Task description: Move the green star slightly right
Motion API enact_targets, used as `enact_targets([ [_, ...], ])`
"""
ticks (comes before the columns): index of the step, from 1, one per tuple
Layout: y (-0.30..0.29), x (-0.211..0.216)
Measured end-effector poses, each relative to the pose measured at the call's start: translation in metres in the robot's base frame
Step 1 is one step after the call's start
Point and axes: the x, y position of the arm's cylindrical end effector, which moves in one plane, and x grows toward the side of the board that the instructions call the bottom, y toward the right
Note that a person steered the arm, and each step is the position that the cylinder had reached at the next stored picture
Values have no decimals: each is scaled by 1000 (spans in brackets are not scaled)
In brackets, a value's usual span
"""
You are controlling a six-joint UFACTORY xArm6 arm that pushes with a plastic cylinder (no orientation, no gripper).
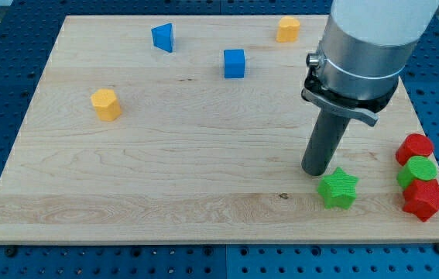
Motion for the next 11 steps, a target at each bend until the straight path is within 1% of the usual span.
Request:
enact_targets([
  [1,0,20],
  [2,12,37],
  [3,22,37],
  [4,0,43],
  [5,-37,61],
  [6,-23,76],
  [7,4,79],
  [11,68,78],
])
